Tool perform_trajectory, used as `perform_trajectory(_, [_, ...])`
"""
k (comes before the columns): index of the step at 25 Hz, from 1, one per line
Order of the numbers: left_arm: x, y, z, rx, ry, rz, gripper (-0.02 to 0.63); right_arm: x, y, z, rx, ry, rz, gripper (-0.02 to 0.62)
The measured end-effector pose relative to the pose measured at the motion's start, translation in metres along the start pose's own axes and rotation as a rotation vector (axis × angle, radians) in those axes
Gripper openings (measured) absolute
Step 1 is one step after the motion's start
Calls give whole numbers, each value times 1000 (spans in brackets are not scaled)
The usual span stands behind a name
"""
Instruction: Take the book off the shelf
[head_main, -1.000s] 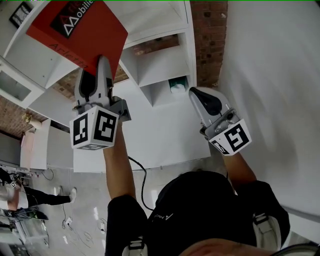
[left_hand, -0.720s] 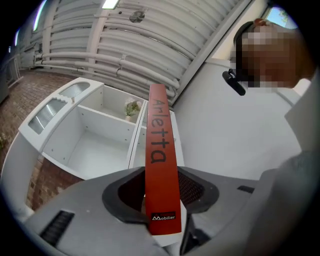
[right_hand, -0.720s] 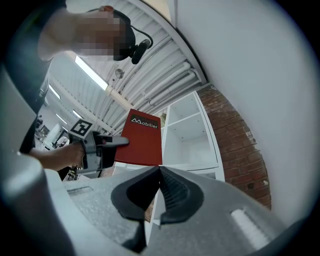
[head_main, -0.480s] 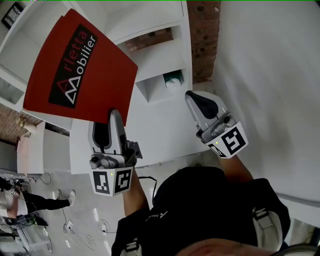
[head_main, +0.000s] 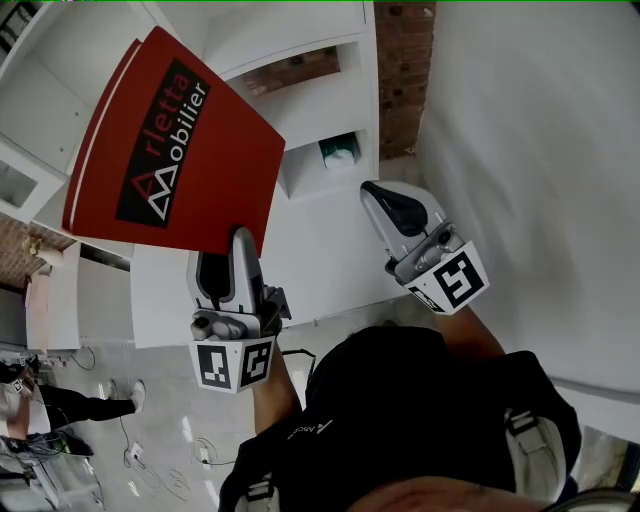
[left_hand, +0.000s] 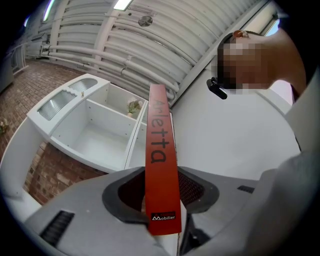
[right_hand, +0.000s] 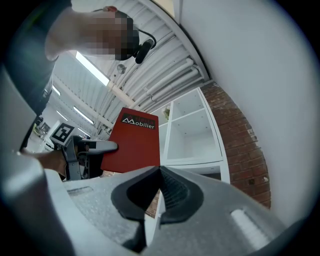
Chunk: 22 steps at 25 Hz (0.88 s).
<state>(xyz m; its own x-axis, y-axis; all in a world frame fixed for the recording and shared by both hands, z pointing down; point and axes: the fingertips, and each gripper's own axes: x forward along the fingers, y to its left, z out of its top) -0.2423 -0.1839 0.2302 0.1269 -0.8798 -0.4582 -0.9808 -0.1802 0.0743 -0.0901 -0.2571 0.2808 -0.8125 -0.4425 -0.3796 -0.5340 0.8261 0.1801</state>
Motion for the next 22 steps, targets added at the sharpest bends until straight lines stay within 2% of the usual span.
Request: perform_trajectory(22, [1, 2, 0, 6, -14, -29, 161, 3, 10, -5, -10, 13, 0, 0])
